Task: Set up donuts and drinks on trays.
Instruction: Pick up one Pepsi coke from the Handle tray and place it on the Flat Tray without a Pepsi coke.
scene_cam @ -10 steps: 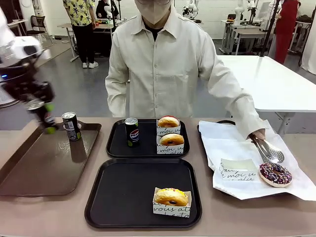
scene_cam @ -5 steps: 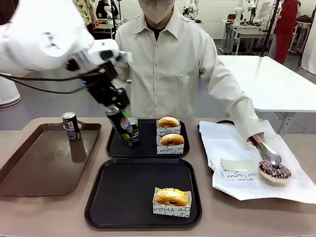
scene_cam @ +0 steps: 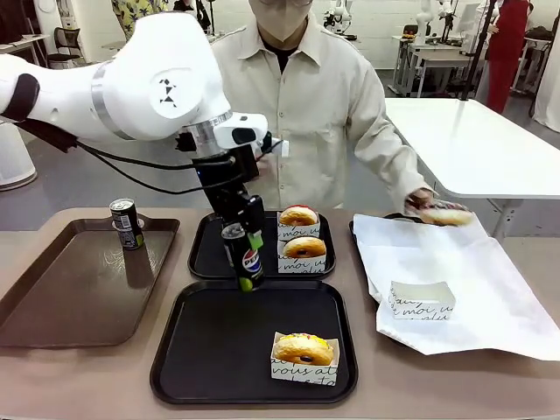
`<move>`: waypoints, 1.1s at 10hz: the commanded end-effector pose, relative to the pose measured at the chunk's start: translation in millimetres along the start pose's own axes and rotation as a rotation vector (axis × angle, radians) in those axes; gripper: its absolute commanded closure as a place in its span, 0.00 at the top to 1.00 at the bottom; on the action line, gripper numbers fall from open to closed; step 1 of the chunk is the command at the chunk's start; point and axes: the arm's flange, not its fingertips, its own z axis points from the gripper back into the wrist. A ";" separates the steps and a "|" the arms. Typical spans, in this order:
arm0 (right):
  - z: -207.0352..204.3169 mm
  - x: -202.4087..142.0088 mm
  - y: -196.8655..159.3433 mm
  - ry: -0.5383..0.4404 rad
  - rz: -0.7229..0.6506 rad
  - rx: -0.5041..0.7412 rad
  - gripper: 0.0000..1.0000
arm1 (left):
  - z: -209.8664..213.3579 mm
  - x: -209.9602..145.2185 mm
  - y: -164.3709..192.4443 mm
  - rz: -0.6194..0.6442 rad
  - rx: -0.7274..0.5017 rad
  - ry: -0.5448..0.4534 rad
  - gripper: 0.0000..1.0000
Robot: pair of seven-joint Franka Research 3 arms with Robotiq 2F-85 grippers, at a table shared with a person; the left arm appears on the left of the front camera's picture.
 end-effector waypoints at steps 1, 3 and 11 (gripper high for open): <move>-0.6 0.8 1.0 -0.006 0.012 0.022 1.00 | -3.3 -3.0 -2.4 -0.096 0.026 0.086 0.57; -0.6 0.8 1.0 -0.006 0.012 0.022 1.00 | -15.9 -9.0 -6.1 -0.120 0.021 0.111 0.57; -0.6 0.8 1.0 -0.006 0.012 0.022 1.00 | -52.1 -28.8 -17.9 -0.247 0.196 0.114 0.57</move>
